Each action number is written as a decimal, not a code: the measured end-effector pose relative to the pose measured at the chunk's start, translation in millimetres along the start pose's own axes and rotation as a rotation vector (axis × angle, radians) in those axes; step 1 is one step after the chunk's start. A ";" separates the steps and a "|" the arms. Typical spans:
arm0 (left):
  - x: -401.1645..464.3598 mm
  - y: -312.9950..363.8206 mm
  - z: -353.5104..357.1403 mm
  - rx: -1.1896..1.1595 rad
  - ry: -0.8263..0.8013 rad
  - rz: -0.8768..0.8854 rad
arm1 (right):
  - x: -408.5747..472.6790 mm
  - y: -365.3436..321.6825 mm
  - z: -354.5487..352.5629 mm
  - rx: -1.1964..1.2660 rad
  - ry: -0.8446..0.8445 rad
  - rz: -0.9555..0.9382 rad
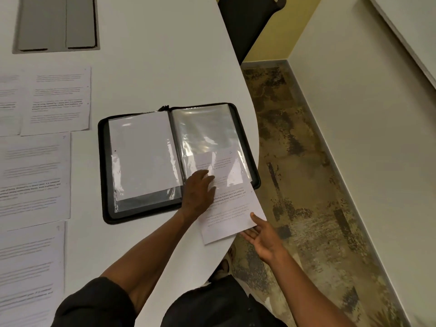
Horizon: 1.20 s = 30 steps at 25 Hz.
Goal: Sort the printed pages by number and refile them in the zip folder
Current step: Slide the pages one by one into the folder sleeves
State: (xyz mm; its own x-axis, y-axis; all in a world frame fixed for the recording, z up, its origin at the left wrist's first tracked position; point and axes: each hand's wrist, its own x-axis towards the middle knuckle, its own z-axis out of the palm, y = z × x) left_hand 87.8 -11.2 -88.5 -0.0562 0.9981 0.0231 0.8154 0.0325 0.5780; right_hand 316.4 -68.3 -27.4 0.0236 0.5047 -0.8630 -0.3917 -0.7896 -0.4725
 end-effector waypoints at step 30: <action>-52.9 15.5 -27.2 -0.716 0.168 -0.723 | 48.8 -30.9 47.5 -0.220 0.165 -0.129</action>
State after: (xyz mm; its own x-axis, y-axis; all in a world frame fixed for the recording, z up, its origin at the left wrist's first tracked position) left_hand 87.8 -64.9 -58.5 -0.5214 0.7303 -0.4414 0.0231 0.5292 0.8482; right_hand 285.9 -2.7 -46.4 0.2165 0.5561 -0.8024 -0.1670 -0.7887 -0.5917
